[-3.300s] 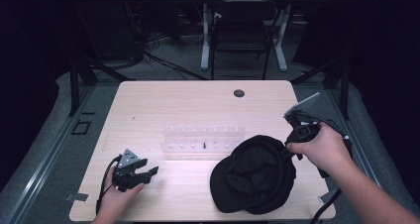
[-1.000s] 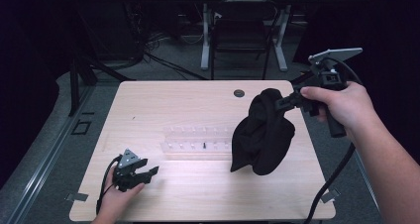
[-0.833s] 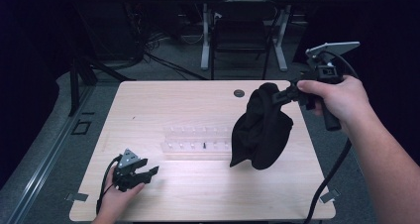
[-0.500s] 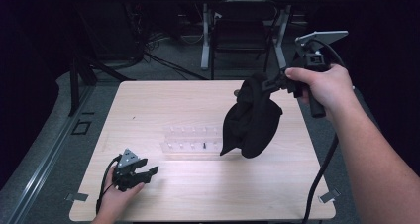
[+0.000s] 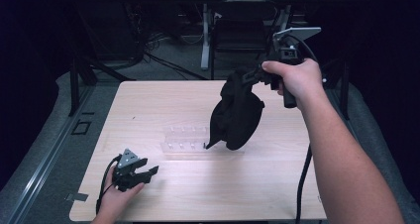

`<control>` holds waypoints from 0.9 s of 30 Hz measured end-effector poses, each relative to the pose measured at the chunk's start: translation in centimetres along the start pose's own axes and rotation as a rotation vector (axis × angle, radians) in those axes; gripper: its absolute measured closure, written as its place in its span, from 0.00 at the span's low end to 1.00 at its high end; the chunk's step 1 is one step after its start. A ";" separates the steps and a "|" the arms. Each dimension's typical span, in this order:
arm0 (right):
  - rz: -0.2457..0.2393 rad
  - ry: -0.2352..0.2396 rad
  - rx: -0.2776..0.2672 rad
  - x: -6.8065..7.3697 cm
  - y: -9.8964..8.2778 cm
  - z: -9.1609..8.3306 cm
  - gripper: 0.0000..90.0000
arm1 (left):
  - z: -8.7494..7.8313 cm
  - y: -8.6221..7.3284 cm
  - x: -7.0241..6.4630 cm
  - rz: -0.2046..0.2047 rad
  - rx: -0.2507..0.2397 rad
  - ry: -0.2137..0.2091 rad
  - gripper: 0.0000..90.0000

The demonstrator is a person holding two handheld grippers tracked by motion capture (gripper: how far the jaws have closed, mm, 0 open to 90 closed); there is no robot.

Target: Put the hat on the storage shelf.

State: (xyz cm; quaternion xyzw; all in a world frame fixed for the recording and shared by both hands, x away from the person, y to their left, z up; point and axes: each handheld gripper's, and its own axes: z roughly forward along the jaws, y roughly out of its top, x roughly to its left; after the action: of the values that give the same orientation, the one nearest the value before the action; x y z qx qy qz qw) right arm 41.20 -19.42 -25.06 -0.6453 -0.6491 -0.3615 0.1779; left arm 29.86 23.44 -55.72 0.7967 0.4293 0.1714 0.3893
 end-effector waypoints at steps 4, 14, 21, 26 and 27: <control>0.005 0.007 0.006 -0.2 0.4 1.0 0.98 | 0.0 0.0 0.0 -0.003 -0.005 -0.002 0.50; 0.013 0.002 0.012 -0.7 1.2 3.2 0.98 | 0.0 0.1 -0.1 -0.001 -0.007 -0.001 0.50; 0.003 -0.010 0.018 -0.6 1.5 3.9 0.98 | -0.5 0.9 -0.5 0.007 -0.030 -0.010 0.50; 0.003 -0.020 0.020 -0.8 1.7 4.5 0.98 | -1.4 3.0 -2.0 0.055 -0.086 -0.046 0.50; 0.003 -0.020 0.020 -0.8 1.7 4.5 0.98 | -1.4 3.0 -2.0 0.055 -0.086 -0.046 0.51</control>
State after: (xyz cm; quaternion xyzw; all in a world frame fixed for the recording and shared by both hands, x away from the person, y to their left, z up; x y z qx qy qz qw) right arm 43.93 -17.00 -28.21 -0.6481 -0.6535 -0.3480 0.1783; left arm 29.52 21.53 -52.36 0.7944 0.3903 0.1820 0.4282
